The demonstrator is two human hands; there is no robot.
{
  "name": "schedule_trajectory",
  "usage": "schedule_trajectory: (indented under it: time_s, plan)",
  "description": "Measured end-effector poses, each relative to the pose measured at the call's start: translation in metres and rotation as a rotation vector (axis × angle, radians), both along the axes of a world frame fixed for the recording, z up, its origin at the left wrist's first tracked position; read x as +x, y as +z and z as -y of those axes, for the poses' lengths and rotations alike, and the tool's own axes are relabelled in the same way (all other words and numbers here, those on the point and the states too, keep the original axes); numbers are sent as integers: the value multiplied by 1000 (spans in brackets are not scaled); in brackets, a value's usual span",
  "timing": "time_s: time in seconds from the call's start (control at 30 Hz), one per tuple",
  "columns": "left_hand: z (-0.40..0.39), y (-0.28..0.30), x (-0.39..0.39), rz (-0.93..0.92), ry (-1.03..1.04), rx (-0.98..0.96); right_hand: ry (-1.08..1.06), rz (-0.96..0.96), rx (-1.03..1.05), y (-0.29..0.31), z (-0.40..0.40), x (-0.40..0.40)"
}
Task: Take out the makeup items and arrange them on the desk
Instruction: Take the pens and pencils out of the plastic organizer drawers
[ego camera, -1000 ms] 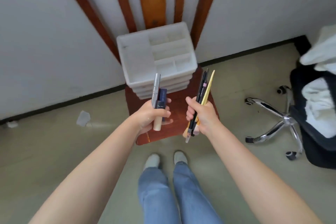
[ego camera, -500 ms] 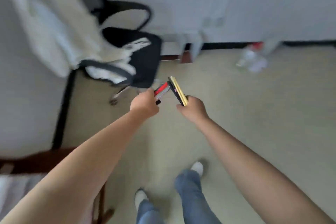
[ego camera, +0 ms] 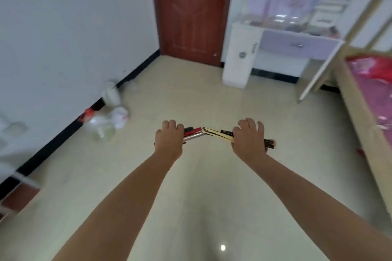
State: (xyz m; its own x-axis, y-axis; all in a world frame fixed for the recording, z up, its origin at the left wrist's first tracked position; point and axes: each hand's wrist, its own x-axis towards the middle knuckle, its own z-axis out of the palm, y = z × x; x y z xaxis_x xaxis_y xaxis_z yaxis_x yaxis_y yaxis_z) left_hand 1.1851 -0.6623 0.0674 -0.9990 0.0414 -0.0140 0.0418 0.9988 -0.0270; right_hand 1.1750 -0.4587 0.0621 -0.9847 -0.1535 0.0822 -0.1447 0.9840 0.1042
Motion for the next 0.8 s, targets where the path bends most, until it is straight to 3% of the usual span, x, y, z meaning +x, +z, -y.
schedule_trajectory:
  time_s: [0.17,0.43,0.6,0.8]
  plan:
    - [-94,32,-139,-60,-175,-24,-149,-37,64,37,-103,-110]
    - [-190,69,-407,-98,-345,-42,-328,-27,135,69,-195,-346]
    - [-257,124,-578,-179,-441,-82,-411,-30,88,113,-247,-489]
    - [-354,130,-749,-195,-541,-80,-509,-27,49,130,-342,-651]
